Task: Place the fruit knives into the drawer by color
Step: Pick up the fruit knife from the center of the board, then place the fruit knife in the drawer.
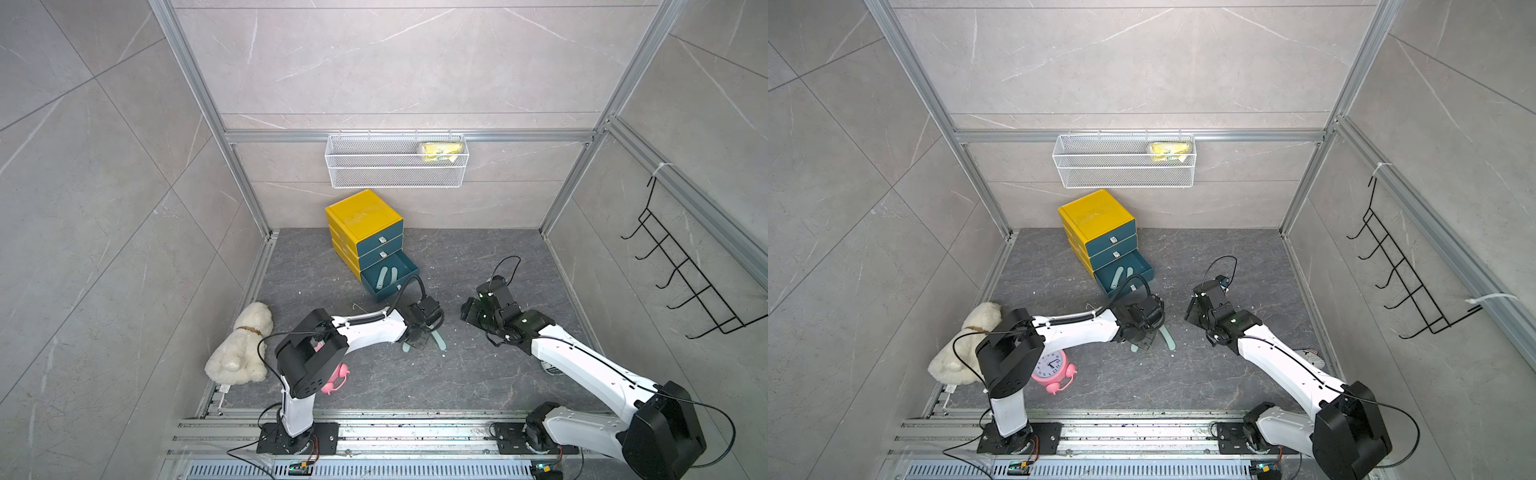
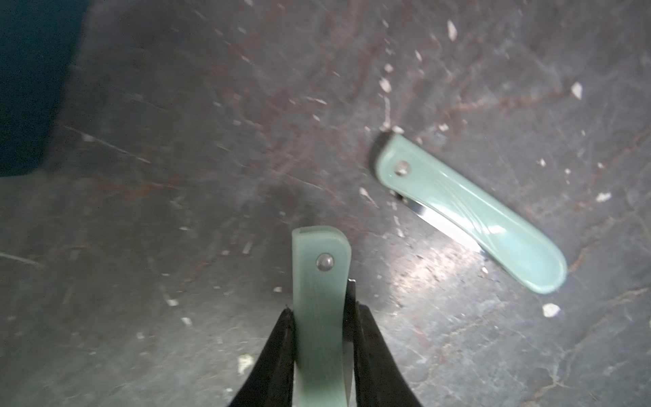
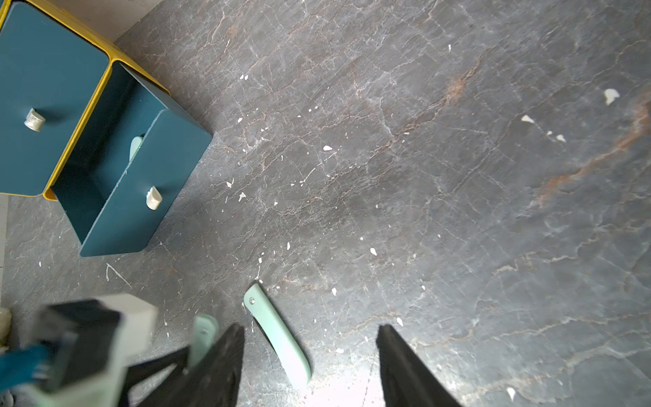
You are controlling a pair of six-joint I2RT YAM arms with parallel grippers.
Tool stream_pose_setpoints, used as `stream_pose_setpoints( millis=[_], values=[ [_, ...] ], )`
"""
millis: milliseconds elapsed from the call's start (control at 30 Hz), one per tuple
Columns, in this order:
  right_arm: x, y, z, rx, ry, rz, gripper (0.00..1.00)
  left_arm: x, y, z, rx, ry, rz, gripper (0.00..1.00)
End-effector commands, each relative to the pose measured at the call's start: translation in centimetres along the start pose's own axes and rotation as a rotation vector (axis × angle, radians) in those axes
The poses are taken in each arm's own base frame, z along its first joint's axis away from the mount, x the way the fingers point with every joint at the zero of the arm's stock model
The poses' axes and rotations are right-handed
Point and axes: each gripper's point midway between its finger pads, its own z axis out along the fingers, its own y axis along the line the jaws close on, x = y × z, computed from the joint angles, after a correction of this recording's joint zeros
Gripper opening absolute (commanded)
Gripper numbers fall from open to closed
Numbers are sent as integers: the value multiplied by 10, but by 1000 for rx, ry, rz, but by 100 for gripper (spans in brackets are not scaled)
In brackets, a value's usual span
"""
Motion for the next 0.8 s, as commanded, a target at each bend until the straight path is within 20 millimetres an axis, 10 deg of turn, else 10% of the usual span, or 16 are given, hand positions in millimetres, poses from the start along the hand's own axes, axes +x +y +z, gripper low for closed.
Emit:
stream_pose_setpoints(
  millis=[0, 233, 767],
  values=[
    [-3, 2, 0, -14, -9, 26, 62, -35, 28, -38, -39, -118, -41, 23],
    [-4, 5, 1, -23, -6, 28, 62, -87, 85, -64, -173, -263, -102, 23],
    [-2, 3, -1, -22, 2, 18, 62, -157, 156, -14, -509, -277, 20, 22]
  ],
)
